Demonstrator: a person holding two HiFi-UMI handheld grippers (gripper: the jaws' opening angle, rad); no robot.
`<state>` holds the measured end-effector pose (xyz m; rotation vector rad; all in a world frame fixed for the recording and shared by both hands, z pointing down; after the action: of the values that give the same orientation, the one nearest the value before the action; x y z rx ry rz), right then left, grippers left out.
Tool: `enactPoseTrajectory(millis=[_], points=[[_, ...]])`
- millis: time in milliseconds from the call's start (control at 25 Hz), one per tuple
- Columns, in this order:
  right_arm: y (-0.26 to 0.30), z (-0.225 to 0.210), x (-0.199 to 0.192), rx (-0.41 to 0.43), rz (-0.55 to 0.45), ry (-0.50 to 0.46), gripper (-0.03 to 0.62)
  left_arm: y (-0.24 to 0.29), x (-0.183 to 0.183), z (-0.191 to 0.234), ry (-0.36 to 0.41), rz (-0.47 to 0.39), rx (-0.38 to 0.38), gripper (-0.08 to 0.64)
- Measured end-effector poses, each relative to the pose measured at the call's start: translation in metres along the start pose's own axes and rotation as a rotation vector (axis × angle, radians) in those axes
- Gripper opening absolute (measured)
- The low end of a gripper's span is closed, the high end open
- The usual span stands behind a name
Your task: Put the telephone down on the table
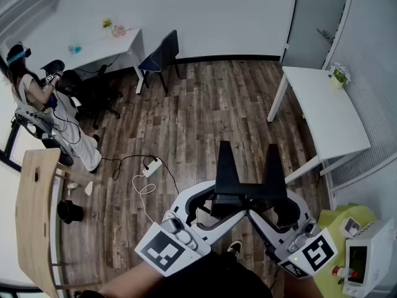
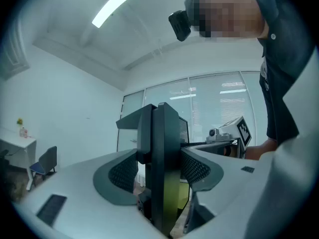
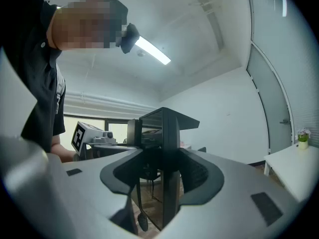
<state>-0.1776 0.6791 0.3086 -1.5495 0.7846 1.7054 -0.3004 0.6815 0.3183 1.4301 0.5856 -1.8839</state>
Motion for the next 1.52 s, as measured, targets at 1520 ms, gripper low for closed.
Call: enactPoseTrajectory(millis=[1520], points=[[0.092, 0.007, -0.003, 0.023, 0.023, -0.046, 0.235, -0.028, 0.021, 0.084, 0.004, -0.044, 0.007, 0.266]])
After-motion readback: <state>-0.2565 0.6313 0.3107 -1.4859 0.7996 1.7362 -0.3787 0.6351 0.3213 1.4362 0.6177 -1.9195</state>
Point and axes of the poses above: the fingertips, and each gripper's own axes: y forward along the fingers, z to its left, x out of its top, the point moved 5 cm from there along -y, backward along the fingers, and after that the axes turned 13 degrees about -y, right-handed, at the moved point
